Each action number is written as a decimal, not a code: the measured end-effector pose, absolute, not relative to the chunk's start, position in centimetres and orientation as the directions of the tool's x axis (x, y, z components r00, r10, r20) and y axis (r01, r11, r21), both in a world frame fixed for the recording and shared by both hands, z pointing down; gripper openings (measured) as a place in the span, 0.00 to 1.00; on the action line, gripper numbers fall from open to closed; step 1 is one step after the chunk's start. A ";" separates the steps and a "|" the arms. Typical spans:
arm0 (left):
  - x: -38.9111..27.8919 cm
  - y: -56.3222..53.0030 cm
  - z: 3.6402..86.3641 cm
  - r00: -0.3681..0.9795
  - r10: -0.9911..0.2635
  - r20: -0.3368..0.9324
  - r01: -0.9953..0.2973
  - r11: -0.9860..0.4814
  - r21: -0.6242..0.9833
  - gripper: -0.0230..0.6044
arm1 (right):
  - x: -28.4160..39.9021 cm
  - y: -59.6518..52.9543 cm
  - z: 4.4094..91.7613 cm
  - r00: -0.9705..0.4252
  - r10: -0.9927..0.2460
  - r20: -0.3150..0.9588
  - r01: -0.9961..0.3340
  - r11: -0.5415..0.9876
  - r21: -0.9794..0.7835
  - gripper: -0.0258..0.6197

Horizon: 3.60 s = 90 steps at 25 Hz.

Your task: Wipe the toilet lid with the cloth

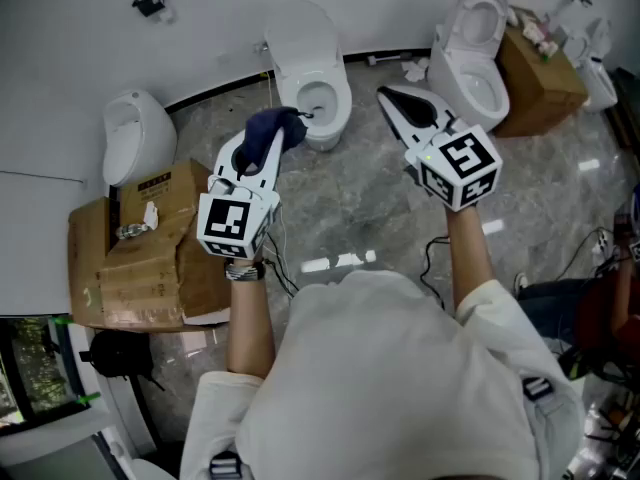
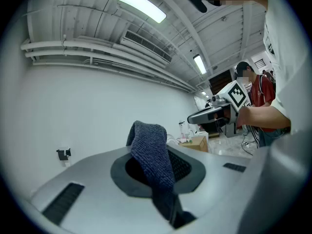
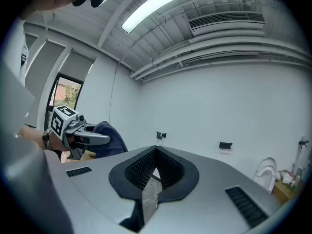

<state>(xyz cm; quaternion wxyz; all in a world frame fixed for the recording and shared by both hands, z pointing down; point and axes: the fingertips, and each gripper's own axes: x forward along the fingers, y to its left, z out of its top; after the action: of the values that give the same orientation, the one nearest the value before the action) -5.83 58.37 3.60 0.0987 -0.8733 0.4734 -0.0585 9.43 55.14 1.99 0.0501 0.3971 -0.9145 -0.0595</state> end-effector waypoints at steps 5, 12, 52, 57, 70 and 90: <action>-5.5 57.3 4.0 0.538 -0.843 0.019 -0.819 -0.528 -0.226 0.10 | 9.9 54.5 2.2 -0.691 -0.722 0.024 -0.716 0.689 0.116 0.08; -3.6 56.1 4.1 0.530 -0.847 0.023 -0.821 -0.520 -0.236 0.10 | 12.5 53.2 1.5 -0.704 -0.710 -0.028 -0.709 0.700 0.083 0.09; -12.0 16.2 8.1 0.569 -0.819 0.075 -0.798 -0.572 -0.190 0.10 | 4.4 14.4 5.6 -0.714 -0.696 0.074 -0.694 0.718 0.059 0.08; -13.5 11.6 9.8 0.578 -0.810 0.098 -0.794 -0.586 -0.165 0.10 | 2.8 10.0 6.8 -0.706 -0.702 0.095 -0.702 0.711 0.044 0.08; -15.5 3.7 14.6 0.592 -0.794 0.140 -0.787 -0.607 -0.115 0.10 | 3.1 3.5 11.1 -0.618 -0.771 0.152 -0.776 0.630 0.037 0.09; -15.9 -15.5 27.1 0.421 -0.882 0.213 -0.896 -0.441 -0.055 0.10 | 4.3 -13.9 22.0 -0.688 -0.707 0.163 -0.721 0.692 -0.039 0.09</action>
<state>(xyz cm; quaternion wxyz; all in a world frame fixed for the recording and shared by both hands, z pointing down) -15.89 -15.53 27.08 -0.0334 -0.8422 0.5277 -0.1057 4.27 -13.86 21.96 0.0679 0.3890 -0.9174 0.0499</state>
